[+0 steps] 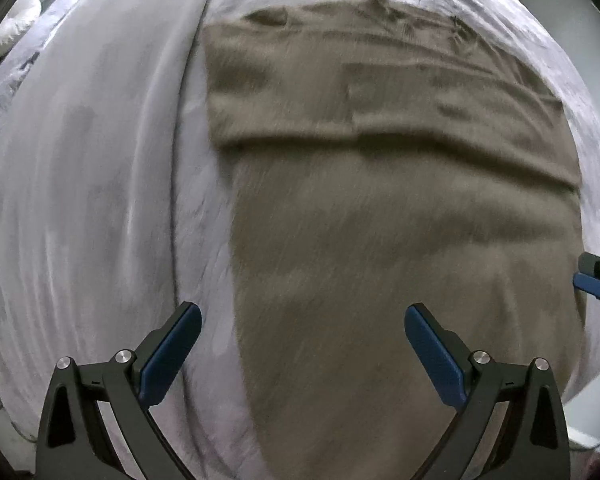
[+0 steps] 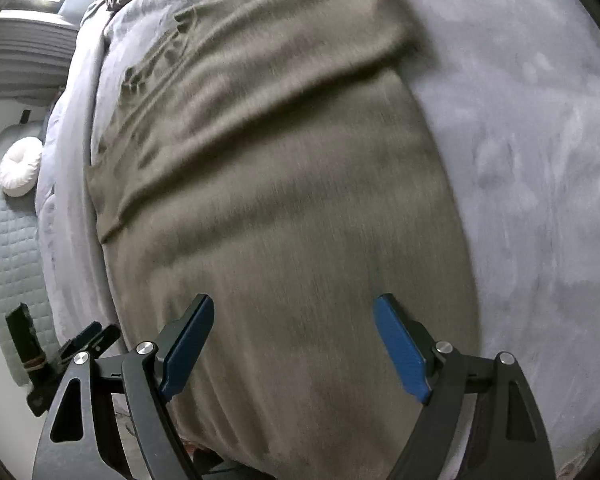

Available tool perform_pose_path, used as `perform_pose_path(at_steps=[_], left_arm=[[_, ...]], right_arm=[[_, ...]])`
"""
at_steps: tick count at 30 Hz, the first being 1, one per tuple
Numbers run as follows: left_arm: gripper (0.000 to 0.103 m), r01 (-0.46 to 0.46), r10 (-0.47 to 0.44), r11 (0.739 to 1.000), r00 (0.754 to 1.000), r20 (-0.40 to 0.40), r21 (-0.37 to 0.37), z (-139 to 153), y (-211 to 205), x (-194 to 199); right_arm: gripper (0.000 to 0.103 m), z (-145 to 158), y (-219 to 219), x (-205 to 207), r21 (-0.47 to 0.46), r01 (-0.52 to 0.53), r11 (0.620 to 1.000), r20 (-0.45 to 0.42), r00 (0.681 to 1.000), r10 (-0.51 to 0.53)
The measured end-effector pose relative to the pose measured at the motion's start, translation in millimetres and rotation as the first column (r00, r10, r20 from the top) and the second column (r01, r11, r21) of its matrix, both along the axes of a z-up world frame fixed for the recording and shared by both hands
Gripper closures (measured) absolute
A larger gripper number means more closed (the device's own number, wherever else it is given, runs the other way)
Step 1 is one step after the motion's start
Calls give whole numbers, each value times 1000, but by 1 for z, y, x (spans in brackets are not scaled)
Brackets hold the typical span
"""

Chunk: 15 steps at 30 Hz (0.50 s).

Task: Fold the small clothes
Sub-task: 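Lower both grippers onto the sweater hem and close them on it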

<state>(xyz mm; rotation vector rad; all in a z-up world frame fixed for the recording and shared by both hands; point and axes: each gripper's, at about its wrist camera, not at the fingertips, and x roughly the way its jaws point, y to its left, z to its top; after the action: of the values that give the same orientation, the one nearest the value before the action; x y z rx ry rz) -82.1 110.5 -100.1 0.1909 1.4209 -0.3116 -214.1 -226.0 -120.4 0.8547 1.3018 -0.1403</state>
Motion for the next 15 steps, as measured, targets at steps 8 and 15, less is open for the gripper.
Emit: perform_pose_path(at_steps=[8,15], left_arm=[[1,66,-68,998,993,-93,-19,-24,47,-52],[1,141,-149,988,978,-146,-65,-35,55,-90]], right_arm=[[18,4,30,-69,-19,104,994,4,995,-104],[18,1,32,-113,-50,145,988,-40,988,-147]])
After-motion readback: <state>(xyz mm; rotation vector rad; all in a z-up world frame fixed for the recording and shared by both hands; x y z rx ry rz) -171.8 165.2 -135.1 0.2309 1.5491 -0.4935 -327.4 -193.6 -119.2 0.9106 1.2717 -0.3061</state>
